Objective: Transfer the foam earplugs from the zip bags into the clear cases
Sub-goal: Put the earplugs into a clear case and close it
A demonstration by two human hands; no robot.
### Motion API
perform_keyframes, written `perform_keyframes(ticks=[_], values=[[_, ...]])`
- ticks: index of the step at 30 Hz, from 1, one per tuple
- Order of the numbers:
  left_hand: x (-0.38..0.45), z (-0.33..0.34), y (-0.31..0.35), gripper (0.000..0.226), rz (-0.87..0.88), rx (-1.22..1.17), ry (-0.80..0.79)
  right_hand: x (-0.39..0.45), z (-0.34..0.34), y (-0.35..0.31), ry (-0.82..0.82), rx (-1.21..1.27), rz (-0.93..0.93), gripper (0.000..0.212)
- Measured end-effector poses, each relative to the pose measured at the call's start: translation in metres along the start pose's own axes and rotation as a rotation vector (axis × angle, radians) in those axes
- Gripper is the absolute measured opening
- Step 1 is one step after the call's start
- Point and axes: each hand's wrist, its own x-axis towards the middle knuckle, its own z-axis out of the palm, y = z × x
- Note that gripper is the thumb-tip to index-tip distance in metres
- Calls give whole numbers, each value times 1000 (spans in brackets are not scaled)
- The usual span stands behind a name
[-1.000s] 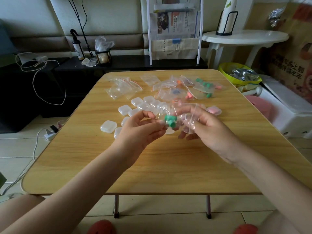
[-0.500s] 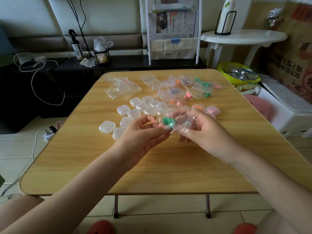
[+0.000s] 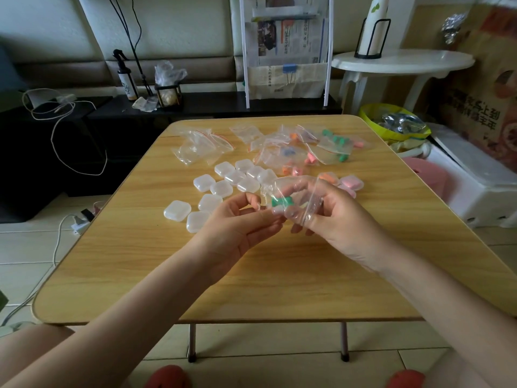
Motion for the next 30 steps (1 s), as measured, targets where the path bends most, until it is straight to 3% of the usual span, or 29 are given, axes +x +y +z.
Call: perform_keyframes(ticks=[3,6,10,17,21,26,30], values=[[-1,2,0,25,57,108,-11,-1,-3,0,12,-9,51,23],[-3,4,3,23,158,325,2,-2,-4,4,-36,-25,109,37],[-4,6,5,19,208,453,45,0,0,6,31,-5,63,36],[-1,5,8,23,73,-37,90,2,0,4,143,54,-5,20],[0,3,7,23,-5,-184,94,2,-1,8,136,-70,-21,11],[3,1,8,19,-53,-280,76,-1,-5,13,45,-259,-28,41],[2,2,7,29,-101,-316,41,-2,-6,13,41,-408,-76,43]])
